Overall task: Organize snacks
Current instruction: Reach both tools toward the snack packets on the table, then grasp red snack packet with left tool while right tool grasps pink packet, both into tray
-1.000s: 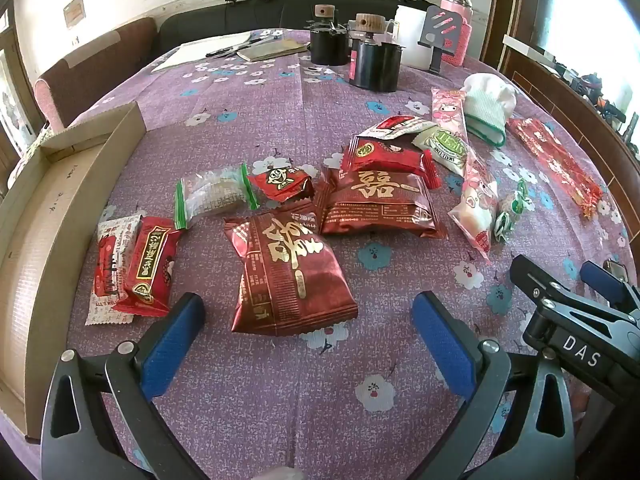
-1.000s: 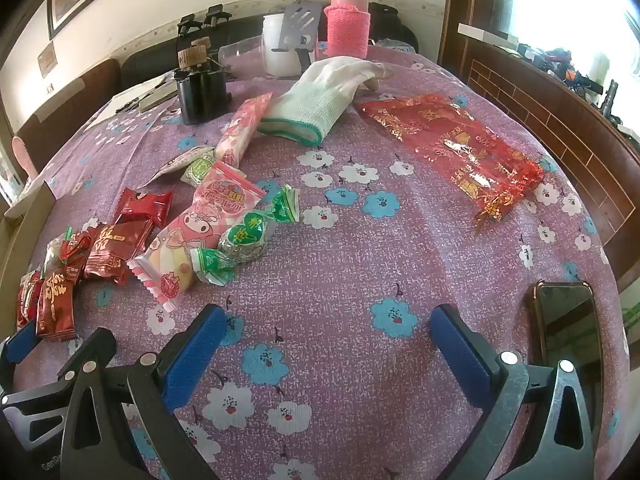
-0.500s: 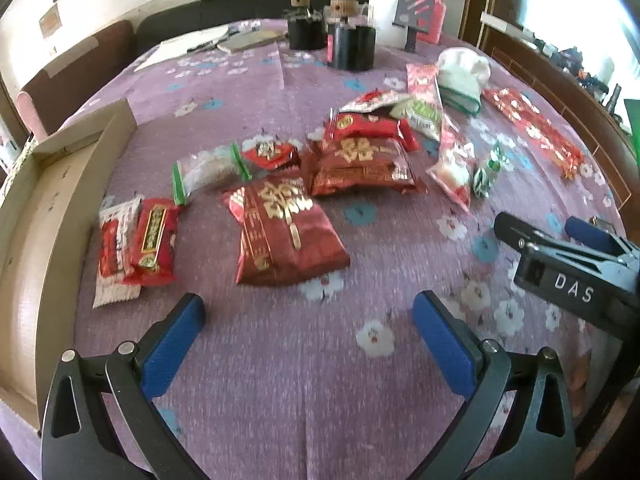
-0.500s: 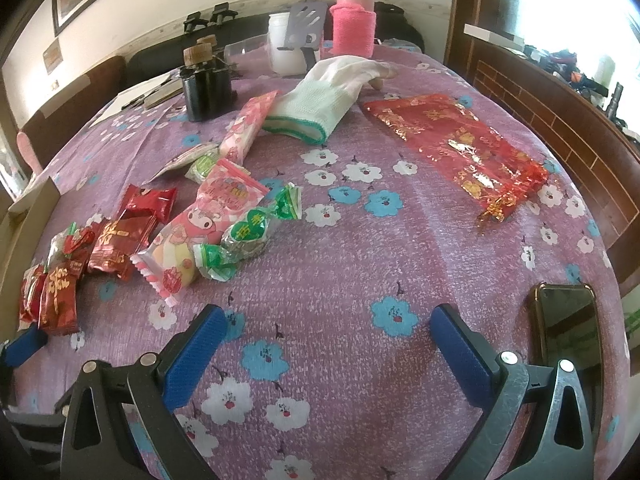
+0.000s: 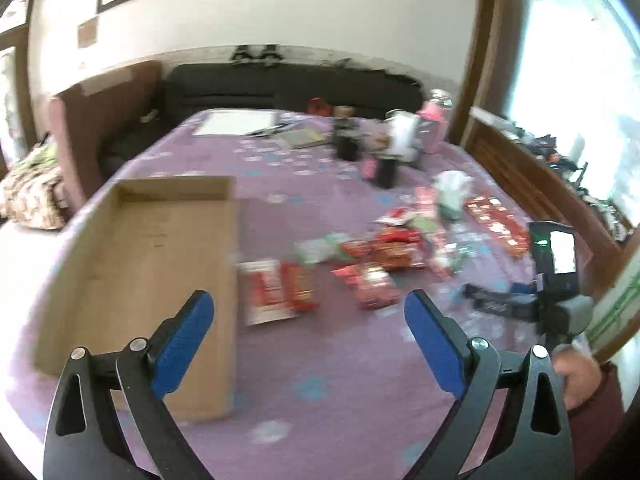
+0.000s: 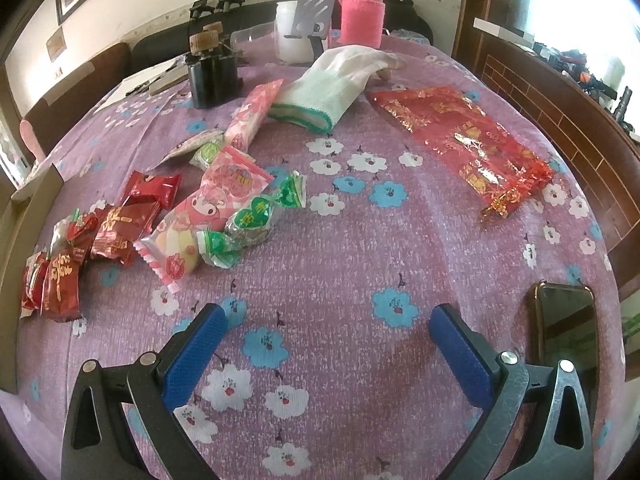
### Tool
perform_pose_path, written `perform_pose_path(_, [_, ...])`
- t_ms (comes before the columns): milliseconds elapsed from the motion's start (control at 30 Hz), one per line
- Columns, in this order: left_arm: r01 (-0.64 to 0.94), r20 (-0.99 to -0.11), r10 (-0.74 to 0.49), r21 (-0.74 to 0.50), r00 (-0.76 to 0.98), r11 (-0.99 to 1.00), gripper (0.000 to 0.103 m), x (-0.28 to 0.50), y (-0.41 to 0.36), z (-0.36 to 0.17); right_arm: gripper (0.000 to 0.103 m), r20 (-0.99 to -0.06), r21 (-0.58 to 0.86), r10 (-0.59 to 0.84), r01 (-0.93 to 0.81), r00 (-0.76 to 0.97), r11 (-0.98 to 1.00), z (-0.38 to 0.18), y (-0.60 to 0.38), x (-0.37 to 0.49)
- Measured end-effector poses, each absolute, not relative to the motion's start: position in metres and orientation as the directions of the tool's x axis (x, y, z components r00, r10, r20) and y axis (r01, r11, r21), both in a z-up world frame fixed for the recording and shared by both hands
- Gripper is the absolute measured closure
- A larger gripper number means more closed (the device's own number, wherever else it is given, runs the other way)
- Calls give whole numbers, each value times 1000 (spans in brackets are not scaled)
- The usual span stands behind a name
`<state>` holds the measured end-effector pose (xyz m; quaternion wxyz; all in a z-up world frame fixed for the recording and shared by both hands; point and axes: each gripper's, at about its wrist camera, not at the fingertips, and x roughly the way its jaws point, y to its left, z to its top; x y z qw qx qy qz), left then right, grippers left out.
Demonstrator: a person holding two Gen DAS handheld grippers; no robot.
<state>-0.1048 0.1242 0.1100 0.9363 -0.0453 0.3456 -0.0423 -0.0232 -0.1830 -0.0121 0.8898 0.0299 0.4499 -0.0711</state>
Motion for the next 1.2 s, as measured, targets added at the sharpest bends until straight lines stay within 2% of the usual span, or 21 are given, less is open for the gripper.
perform_pose_path(167, [13,-578,-126,-196,806,981,6,-133,165,121,0,-834,-7,-95,162,544,987,-10,-184,-24])
perform_pose_path(267, [28,-562,-133,-193,816,981,6,-138,166,118,13,-807,56,-63,183,587,981,6,-194,-34])
perform_pose_path(367, [49,-578,-159,-201,800,978,6,-132,167,111,13,-751,127,-3,150,661,981,29,-196,-44])
perform_pose_path(467, [73,-608,-174,-187,775,980,6,-129,156,104,21,-718,179,75,79,692,981,46,-185,-41])
perform_pose_path(600, [96,-625,-193,-186,756,978,6,-129,150,99,34,-725,242,182,-2,664,970,48,-161,-13])
perform_pose_path(700, [101,-633,-200,-190,748,977,6,-129,151,97,34,-754,197,139,19,642,980,38,-146,11])
perform_pose_path(767, [109,-641,-207,-190,739,976,12,-128,150,96,34,-784,159,94,54,613,986,26,-144,22])
perform_pose_path(867, [127,-660,-230,-200,715,971,30,-119,146,91,37,-797,103,33,82,603,991,12,-142,29])
perform_pose_path(900, [135,-669,-241,-207,703,969,39,-114,143,88,49,-796,101,28,88,604,991,9,-143,28])
perform_pose_path(933, [144,-678,-254,-215,689,966,43,-110,139,86,58,-799,107,31,92,601,990,7,-145,27])
perform_pose_path(1133, [183,-732,-260,-185,630,966,43,-81,98,70,67,-727,201,98,74,679,977,8,-161,-10])
perform_pose_path(1200, [190,-742,-266,-188,615,964,43,-67,84,66,68,-704,239,127,65,698,969,10,-165,-19])
